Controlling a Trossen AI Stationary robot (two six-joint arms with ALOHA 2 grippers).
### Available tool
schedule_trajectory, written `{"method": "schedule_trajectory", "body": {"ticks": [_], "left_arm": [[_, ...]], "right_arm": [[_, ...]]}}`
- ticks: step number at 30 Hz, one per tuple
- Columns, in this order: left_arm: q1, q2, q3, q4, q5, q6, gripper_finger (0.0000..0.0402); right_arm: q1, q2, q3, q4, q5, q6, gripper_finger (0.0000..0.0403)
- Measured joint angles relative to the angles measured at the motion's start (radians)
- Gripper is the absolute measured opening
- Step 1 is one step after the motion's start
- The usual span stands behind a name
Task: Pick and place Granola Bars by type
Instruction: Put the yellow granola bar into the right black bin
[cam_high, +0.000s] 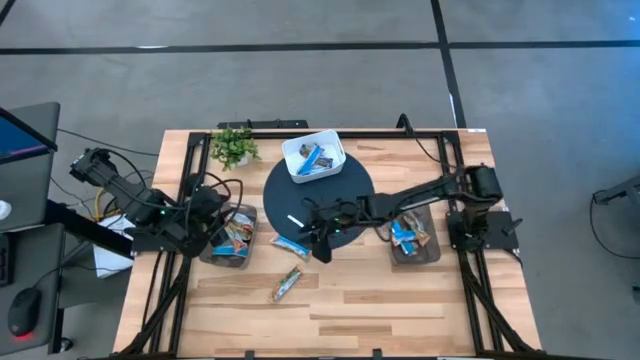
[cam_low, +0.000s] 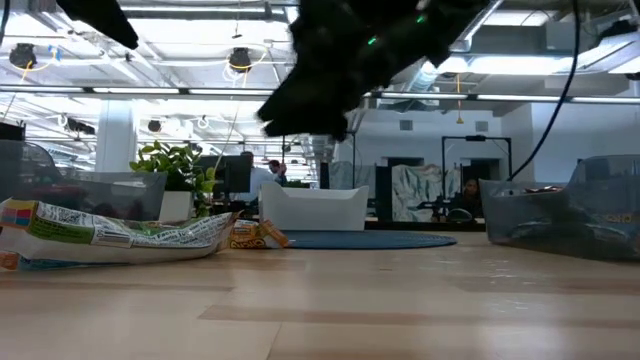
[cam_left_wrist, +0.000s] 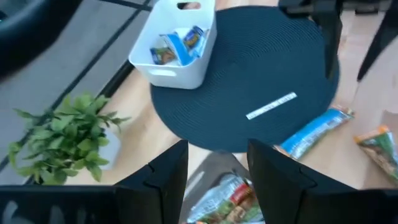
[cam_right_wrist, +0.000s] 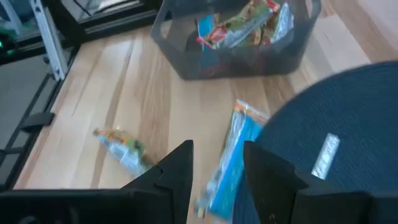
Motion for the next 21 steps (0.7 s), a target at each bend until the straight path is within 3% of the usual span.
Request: {"method": "schedule_trajectory", "body": {"ticks": [7, 21], "left_arm": [[0.000, 0.001, 0.000, -0.018, -0.010, 0.000, 0.0159], [0.000, 0.000, 0.000, -0.026, -0.035, -0.012, 0.0159]], "right_arm": [[-0.004, 0.126, 0.087, 0.027, -0.072, -0.018, 0.0131], [0.000, 0.168, 0.114, 0.054, -0.022, -0.167, 0.0131]]}}
